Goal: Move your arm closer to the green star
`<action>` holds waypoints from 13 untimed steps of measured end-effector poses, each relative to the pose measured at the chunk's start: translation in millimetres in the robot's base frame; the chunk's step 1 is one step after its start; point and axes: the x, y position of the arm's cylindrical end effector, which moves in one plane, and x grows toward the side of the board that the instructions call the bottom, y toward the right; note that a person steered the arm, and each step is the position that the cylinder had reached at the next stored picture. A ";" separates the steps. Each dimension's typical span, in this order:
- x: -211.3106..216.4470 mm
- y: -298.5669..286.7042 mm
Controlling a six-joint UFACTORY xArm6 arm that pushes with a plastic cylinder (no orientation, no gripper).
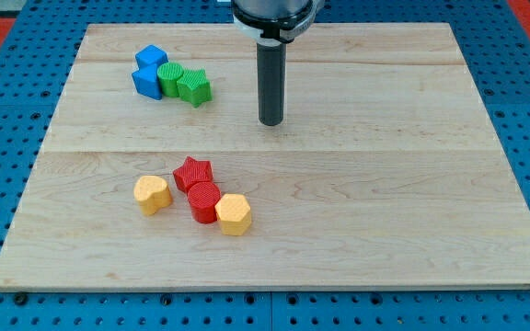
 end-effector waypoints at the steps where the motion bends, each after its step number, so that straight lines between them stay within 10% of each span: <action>1: 0.0 -6.8; 13: -0.1 -44.1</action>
